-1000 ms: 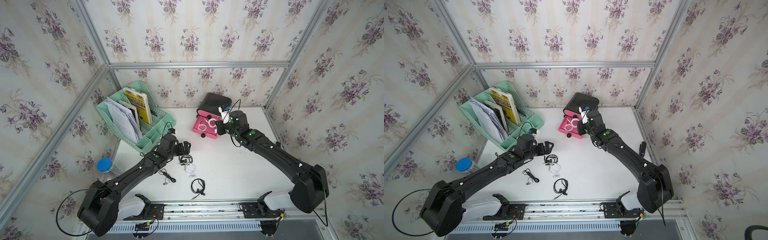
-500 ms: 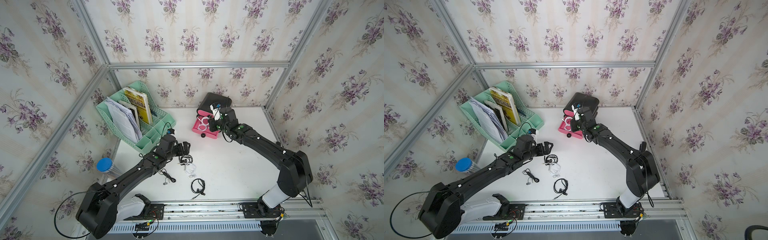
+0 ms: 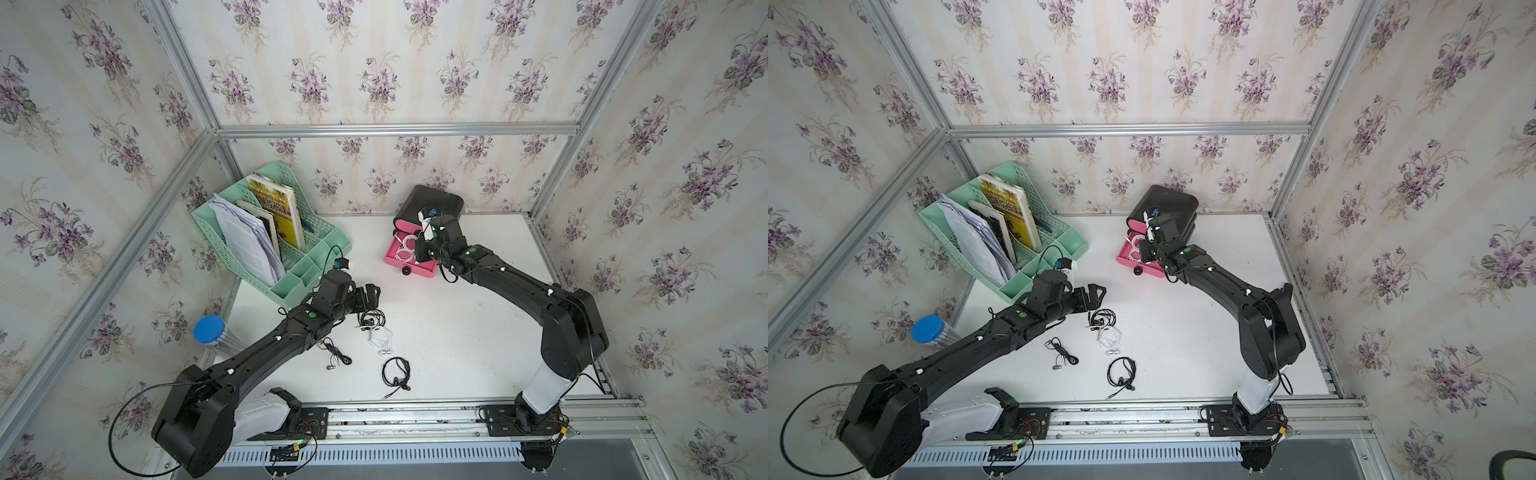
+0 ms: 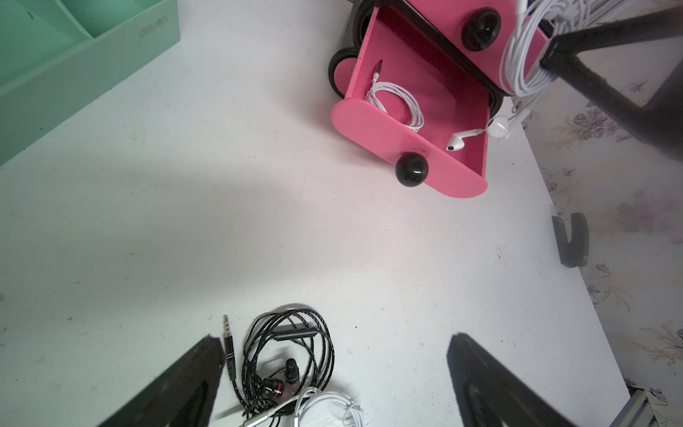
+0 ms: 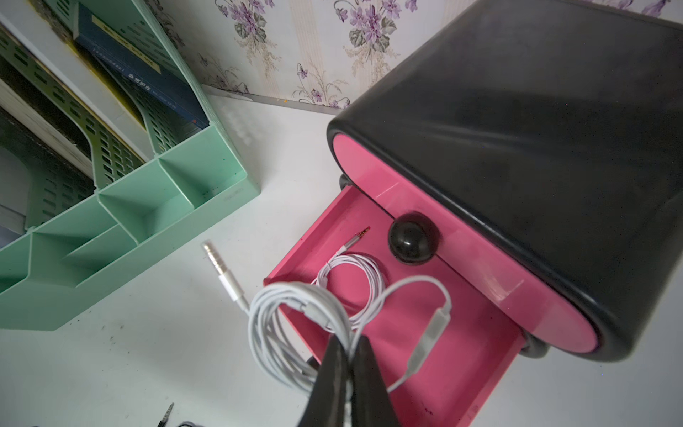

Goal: Place the wired earphones into the drawer by color
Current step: Place the wired earphones in the drawer.

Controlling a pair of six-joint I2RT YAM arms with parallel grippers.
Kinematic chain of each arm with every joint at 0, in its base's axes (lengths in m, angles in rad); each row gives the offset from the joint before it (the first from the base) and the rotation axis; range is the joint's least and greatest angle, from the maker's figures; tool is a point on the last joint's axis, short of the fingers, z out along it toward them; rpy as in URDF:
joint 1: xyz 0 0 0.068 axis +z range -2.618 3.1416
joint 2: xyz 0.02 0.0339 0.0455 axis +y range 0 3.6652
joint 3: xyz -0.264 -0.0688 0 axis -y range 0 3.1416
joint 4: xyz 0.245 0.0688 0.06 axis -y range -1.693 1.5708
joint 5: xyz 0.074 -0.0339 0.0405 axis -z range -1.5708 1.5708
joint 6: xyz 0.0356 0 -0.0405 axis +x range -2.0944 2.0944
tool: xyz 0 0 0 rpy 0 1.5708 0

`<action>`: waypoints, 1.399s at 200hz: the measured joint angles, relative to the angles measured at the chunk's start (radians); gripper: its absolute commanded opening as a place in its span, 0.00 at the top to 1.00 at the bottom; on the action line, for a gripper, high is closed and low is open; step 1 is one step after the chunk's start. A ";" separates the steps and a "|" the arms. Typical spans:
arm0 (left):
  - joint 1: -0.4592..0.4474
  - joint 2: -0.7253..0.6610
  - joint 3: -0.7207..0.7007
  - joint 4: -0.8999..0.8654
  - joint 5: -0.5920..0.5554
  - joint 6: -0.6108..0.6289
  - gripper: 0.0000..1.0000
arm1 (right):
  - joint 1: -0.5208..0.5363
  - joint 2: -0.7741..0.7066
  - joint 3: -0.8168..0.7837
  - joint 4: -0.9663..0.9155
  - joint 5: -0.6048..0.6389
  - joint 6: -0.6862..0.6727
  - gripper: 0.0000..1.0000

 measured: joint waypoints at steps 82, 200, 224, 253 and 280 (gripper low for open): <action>0.001 -0.007 -0.003 -0.001 -0.001 0.000 0.01 | -0.006 0.066 0.018 -0.002 0.039 0.028 1.00; 0.002 -0.010 -0.004 -0.001 -0.002 0.000 0.01 | -0.023 0.133 0.037 -0.047 0.034 0.064 1.00; 0.002 -0.010 -0.004 -0.001 -0.002 0.000 0.01 | -0.023 0.149 0.050 -0.049 0.027 0.076 1.00; 0.002 -0.010 -0.002 -0.005 -0.004 0.001 0.01 | -0.023 0.166 0.062 -0.061 0.022 0.082 0.93; 0.002 -0.011 0.000 -0.006 -0.004 0.001 0.01 | -0.023 0.171 0.077 -0.079 0.021 0.089 0.81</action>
